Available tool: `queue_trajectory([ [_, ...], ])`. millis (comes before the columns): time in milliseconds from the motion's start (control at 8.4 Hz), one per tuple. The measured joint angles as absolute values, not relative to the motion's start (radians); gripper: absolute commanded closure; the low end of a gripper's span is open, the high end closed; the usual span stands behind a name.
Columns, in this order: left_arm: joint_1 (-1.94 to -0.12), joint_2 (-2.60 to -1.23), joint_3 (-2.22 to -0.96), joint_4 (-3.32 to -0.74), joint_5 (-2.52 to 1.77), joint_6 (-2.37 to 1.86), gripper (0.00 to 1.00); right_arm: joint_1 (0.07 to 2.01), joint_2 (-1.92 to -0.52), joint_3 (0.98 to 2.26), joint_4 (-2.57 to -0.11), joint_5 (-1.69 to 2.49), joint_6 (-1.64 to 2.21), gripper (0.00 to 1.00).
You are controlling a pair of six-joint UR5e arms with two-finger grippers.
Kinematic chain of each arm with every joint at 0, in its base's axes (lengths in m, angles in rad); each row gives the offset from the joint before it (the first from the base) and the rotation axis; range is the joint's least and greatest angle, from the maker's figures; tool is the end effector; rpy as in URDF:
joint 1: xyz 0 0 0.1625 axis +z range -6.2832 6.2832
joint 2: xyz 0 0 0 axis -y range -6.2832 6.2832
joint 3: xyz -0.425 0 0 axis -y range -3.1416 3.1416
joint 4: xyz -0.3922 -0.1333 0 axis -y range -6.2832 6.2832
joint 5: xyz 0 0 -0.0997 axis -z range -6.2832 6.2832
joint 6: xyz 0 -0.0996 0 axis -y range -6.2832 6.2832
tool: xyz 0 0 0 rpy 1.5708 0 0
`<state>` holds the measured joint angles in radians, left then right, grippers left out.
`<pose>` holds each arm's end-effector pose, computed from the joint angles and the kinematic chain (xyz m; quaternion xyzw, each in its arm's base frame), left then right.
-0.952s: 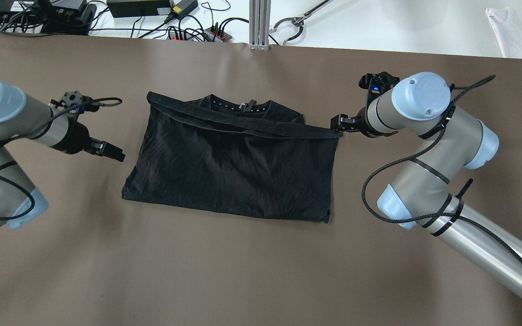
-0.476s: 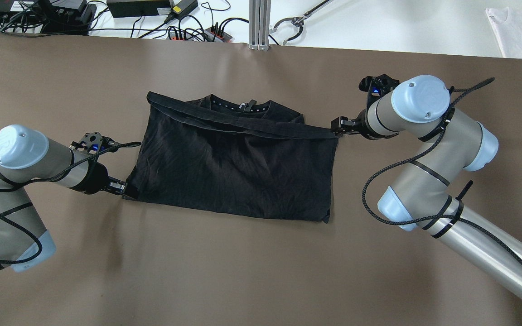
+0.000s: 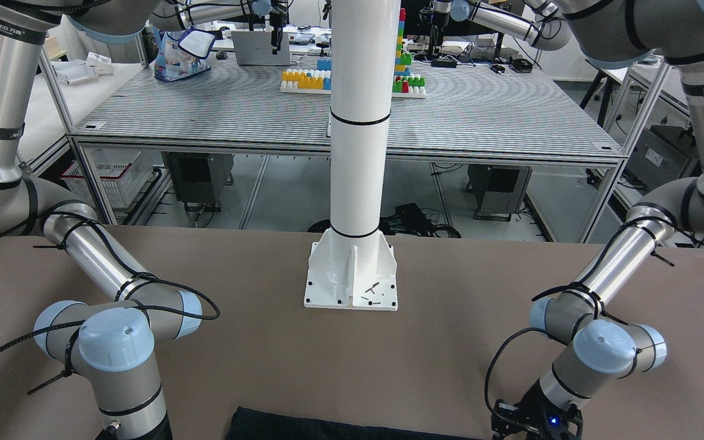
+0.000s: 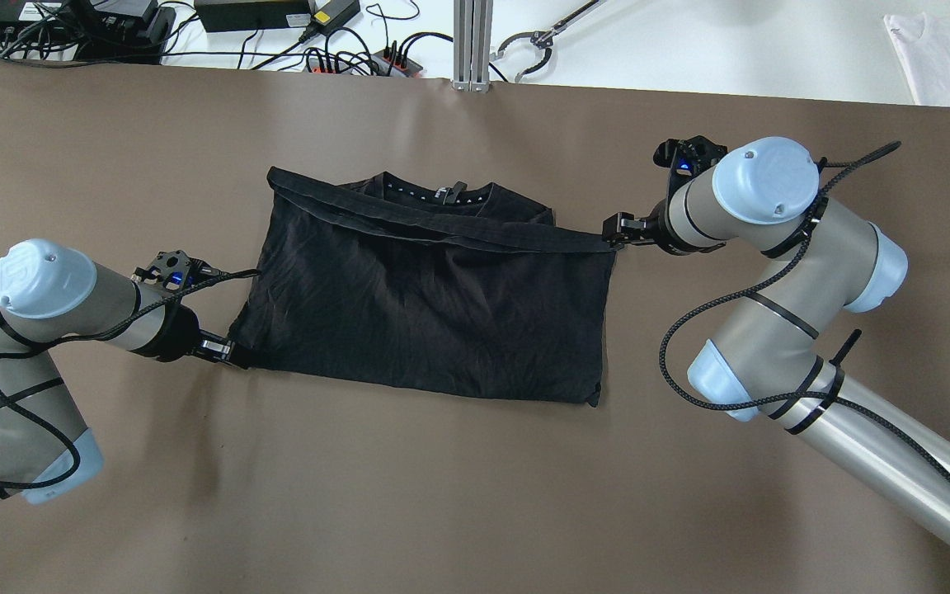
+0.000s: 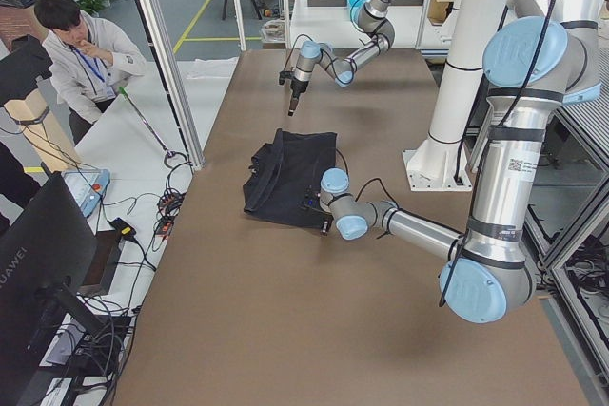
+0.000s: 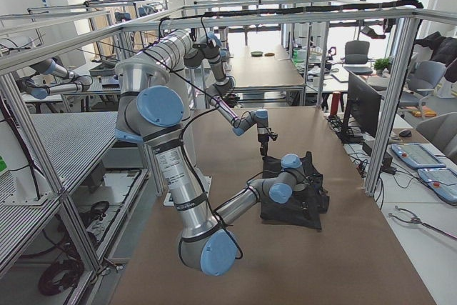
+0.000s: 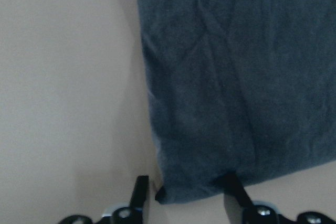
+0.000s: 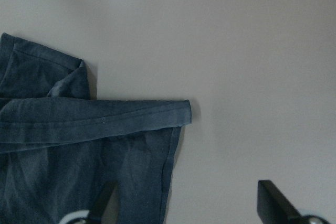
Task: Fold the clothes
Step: 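Grasp the corner with the left gripper and fold it toward the far edge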
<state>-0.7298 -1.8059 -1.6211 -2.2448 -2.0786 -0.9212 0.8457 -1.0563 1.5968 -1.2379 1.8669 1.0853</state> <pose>0.3935 -0.4658 0.4337 0.1124 0.4864 0.0814 0.8626 -0.3746 -0.5799 0.3154 0.1532 -0.4116 0.0992 0.8929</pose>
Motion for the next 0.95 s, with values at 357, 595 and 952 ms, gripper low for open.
queue_trajectory([
  [357, -0.729, -1.815, -1.625, -2.244, -2.073, -0.934, 1.0, 0.845, -1.061, 1.597, -1.238, 1.867, 1.085, 0.07],
  [595, -0.73, -1.818, -1.626, -2.245, -2.07, -0.933, 1.0, 0.845, -1.062, 1.597, -1.238, 1.867, 1.085, 0.07],
  [952, -0.799, -1.824, -1.6, -2.238, -2.07, -0.891, 1.0, 0.845, -1.064, 1.596, -1.238, 1.867, 1.083, 0.07],
])
